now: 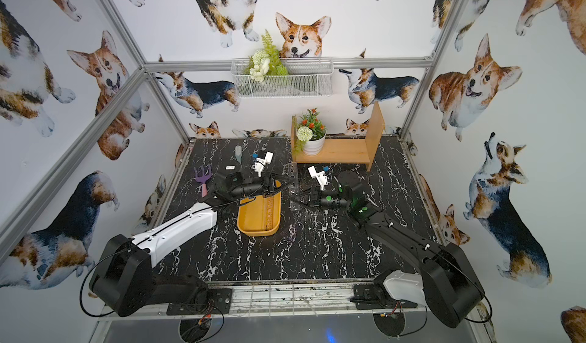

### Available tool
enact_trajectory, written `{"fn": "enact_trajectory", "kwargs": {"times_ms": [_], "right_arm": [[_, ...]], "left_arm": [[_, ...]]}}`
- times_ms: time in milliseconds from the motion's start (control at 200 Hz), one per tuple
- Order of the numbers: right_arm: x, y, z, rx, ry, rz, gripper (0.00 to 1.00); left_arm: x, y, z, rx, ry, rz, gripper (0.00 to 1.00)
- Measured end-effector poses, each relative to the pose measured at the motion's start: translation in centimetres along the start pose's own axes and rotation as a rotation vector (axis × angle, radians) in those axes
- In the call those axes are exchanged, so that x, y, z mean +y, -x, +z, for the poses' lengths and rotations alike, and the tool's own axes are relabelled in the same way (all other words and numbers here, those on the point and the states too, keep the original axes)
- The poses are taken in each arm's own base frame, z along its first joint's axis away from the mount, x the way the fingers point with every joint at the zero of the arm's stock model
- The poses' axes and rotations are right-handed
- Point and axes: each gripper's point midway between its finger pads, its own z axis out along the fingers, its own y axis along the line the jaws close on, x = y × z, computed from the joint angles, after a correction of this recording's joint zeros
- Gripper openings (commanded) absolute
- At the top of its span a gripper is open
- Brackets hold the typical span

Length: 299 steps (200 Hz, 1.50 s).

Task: Put the scattered rulers into the storage box
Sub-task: Pick up the ruler from the center of the board, then place the ruler in the storage box.

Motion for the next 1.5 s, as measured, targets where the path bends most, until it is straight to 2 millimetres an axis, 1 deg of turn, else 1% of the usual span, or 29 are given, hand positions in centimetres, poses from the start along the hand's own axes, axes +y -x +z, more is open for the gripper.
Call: {"fn": "enact_trajectory", "kwargs": {"times_ms": [130, 165, 200, 285, 355, 395, 465, 555, 651, 796, 856, 921, 1046, 1116, 1216, 1366, 1496], "right_arm": [[0.3, -0.1, 0.0, 0.006, 0.016, -0.008, 0.0], [0.4, 0.0, 0.0, 0.006, 0.018, -0.005, 0.03], [0.5, -0.1, 0.0, 0.007, 0.021, -0.002, 0.09], [0.5, -0.1, 0.0, 0.007, 0.021, -0.002, 0.32], [0.6, -0.1, -0.1, 0.008, 0.017, -0.01, 0.46], [0.8, 0.0, -0.2, 0.007, 0.016, -0.021, 0.52], [1.2, 0.3, -0.5, -0.001, 0.008, -0.047, 0.58], [1.4, 1.0, -1.0, -0.018, -0.014, -0.074, 0.58], [0.7, 2.1, -1.7, -0.048, -0.08, -0.089, 0.59], [-0.3, 3.4, -2.3, -0.074, -0.213, -0.134, 0.57], [-1.3, 3.8, -2.5, -0.077, -0.283, -0.147, 0.56], [-2.8, 4.0, -2.8, -0.075, -0.37, -0.145, 0.56], [-5.4, 4.1, -3.6, -0.063, -0.508, -0.139, 0.56], [-6.6, 3.8, -3.9, -0.05, -0.568, -0.138, 0.56], [-7.6, 3.5, -4.1, -0.033, -0.624, -0.14, 0.56], [-8.5, 3.3, -4.3, -0.017, -0.682, -0.152, 0.56], [-9.0, 3.1, -4.5, -0.013, -0.71, -0.157, 0.56]], "left_arm": [[-0.2, -0.1, 0.0, 0.005, -0.012, -0.003, 0.15], [-0.2, -0.1, 0.0, 0.004, -0.015, -0.002, 0.12], [-0.1, -0.2, 0.0, 0.005, -0.016, -0.008, 0.09], [-0.3, -0.2, -0.1, 0.009, -0.024, -0.01, 0.0], [-0.3, -0.1, -0.1, 0.008, -0.028, -0.012, 0.0], [-0.2, -0.1, -0.1, 0.008, -0.027, -0.014, 0.0], [0.0, 0.1, -0.4, 0.001, -0.023, -0.023, 0.0], [0.5, 0.8, -1.1, -0.021, -0.006, -0.031, 0.0], [1.3, 1.6, -2.3, -0.045, 0.03, -0.034, 0.0], [2.5, 2.9, -4.0, -0.073, 0.114, -0.024, 0.0], [3.1, 3.2, -4.7, -0.076, 0.153, -0.017, 0.0], [3.9, 3.6, -5.4, -0.081, 0.213, -0.01, 0.0], [5.4, 4.0, -6.3, -0.069, 0.321, 0.017, 0.0], [6.6, 3.7, -6.7, -0.046, 0.392, 0.014, 0.0], [8.4, 3.3, -7.2, -0.012, 0.484, 0.025, 0.0], [11.5, 2.0, -8.1, 0.047, 0.607, 0.015, 0.0], [13.6, 1.1, -8.4, 0.083, 0.667, 0.001, 0.0]]}}
